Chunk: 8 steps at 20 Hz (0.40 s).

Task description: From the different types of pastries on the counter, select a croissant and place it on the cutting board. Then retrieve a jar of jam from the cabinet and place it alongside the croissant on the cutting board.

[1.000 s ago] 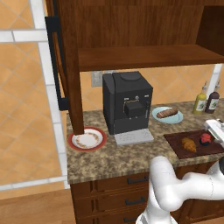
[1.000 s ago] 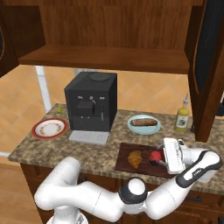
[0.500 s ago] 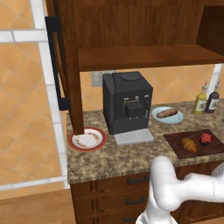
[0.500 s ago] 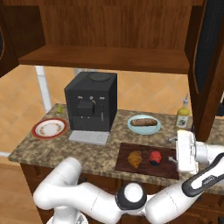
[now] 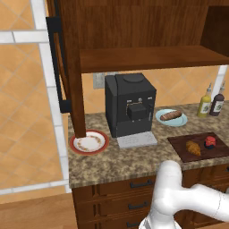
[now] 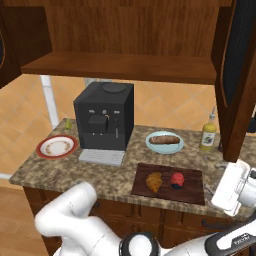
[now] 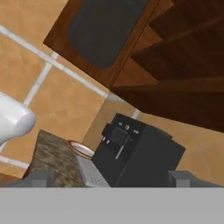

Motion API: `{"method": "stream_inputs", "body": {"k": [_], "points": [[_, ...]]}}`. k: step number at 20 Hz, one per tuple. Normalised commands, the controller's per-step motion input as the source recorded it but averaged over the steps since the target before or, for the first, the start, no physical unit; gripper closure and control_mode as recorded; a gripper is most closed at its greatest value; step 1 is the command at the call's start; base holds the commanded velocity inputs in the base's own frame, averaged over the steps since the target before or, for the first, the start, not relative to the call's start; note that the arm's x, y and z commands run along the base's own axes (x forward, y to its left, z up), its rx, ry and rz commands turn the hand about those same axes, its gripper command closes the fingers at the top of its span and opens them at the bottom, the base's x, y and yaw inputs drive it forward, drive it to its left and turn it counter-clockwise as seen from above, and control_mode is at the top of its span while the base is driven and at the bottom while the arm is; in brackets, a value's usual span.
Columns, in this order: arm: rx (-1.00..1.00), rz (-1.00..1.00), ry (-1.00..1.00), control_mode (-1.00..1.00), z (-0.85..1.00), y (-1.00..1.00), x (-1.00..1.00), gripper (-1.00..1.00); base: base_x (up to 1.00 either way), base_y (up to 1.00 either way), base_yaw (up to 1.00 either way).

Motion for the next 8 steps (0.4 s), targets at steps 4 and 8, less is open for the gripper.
{"method": "stream_inputs", "body": {"k": [4, 8], "points": [[0.06, -0.46, -0.01, -1.0, 0.58, 0.0, -0.76, -1.0, 0.0, 0.0, 0.0], [0.04, -0.33, -0.17, -1.0, 0.18, 0.0, -1.0, -1.0, 0.0, 0.0, 0.0]]}}
